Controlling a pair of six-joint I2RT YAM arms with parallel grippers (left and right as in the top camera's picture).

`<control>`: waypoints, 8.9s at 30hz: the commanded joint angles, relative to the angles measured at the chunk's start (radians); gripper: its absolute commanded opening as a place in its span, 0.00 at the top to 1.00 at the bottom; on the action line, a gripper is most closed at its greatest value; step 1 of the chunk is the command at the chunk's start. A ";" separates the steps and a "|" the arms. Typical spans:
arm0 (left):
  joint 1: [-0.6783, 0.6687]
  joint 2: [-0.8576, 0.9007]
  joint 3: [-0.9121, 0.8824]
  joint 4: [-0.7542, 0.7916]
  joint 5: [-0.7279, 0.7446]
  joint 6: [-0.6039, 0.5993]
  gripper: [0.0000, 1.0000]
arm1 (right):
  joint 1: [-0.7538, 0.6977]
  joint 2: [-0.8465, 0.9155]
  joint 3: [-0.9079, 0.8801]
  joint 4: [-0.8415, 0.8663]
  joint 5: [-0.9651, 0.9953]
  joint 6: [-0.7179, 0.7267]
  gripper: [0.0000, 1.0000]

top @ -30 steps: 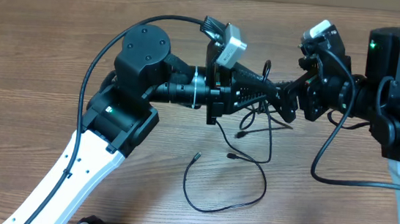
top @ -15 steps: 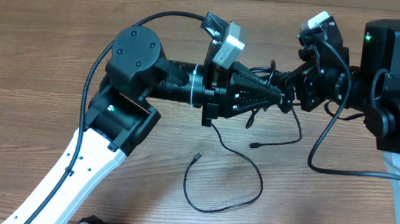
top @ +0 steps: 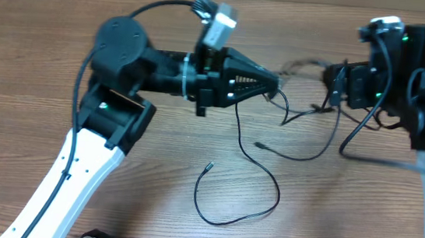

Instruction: Untangle cables

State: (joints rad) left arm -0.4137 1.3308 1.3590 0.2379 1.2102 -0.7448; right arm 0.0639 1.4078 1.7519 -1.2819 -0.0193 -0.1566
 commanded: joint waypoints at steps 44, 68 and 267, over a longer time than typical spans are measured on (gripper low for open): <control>-0.237 0.184 0.018 -0.267 -0.220 0.708 0.00 | -0.130 0.030 -0.001 0.167 -0.747 -0.026 0.00; -0.331 0.296 0.018 -0.069 -0.328 0.647 0.96 | -0.130 0.030 -0.001 0.124 -0.745 -0.028 0.00; -0.510 0.828 0.045 -0.302 -0.979 0.906 0.00 | -0.604 0.081 -0.032 0.109 -0.185 0.193 0.00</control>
State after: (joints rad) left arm -0.9169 2.0983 1.3838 -0.0708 0.2173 0.1387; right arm -0.5400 1.4860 1.7256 -1.1751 -0.2028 0.0406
